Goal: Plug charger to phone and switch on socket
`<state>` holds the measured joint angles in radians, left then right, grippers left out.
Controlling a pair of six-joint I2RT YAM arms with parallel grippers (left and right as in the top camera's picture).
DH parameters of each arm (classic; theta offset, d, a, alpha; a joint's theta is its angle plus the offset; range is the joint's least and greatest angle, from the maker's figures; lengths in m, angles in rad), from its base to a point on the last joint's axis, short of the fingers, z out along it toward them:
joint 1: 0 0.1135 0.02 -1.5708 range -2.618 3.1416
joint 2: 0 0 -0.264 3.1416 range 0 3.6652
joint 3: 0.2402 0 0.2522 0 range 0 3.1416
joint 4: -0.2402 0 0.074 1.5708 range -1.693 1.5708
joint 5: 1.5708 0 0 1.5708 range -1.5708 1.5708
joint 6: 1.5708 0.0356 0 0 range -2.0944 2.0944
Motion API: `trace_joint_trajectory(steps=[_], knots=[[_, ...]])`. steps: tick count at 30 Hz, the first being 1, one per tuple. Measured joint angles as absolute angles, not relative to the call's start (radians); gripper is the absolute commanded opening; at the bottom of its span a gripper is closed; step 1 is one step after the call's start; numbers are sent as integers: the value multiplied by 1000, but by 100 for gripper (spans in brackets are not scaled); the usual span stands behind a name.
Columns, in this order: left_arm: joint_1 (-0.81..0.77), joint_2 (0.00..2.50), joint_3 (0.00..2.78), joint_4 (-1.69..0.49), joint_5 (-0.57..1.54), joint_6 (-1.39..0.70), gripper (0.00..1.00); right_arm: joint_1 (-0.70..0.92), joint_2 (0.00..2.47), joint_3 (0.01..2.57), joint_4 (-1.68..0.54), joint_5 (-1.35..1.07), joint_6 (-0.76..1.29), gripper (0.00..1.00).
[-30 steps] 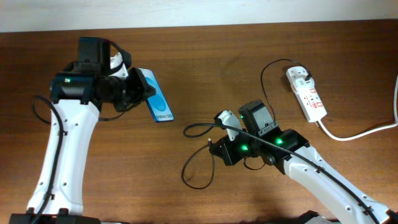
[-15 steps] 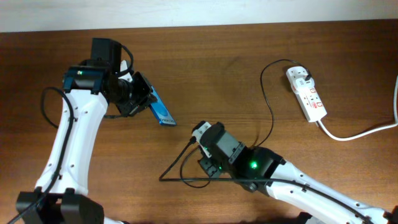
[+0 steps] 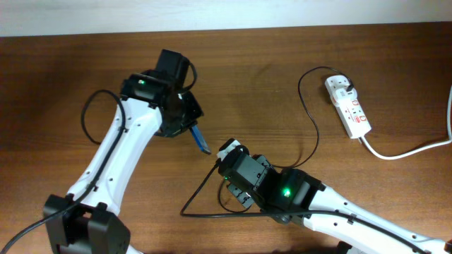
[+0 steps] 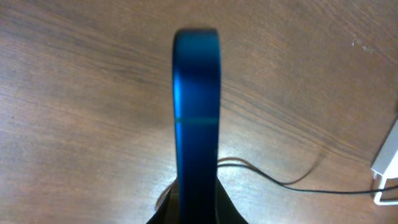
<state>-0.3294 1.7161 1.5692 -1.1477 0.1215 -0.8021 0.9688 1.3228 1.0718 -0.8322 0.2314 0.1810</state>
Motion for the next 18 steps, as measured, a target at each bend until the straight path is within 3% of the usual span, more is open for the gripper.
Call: trace_joint_trajectory(steps=[18], knots=[[-372, 1722, 1569, -1091, 66, -832, 0, 999, 1468, 1152, -741, 247, 179, 4]])
